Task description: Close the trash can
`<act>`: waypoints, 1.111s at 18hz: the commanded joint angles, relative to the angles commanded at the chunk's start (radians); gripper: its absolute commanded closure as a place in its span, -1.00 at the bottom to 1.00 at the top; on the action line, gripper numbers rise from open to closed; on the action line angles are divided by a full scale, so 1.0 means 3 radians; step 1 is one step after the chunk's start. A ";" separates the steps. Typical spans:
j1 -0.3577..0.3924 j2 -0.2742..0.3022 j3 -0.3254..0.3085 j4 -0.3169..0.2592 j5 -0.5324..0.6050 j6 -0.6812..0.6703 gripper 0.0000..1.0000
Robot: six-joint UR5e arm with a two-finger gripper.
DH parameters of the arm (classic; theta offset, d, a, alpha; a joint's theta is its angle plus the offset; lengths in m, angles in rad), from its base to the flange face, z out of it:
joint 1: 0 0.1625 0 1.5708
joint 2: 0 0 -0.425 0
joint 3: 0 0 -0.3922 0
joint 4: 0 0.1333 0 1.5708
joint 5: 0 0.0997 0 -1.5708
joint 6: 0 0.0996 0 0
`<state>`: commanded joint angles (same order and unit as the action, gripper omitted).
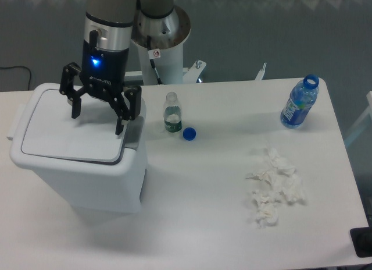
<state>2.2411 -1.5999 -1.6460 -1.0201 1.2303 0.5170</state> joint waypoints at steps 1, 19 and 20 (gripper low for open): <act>0.0000 -0.0020 0.0000 0.0005 0.0000 0.0000 -1.00; 0.0015 -0.0072 0.0000 -0.0005 0.0005 0.0000 -1.00; 0.0025 -0.0072 0.0000 -0.0005 0.0005 0.0000 -1.00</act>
<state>2.2488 -1.6214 -1.6460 -1.0216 1.2318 0.5170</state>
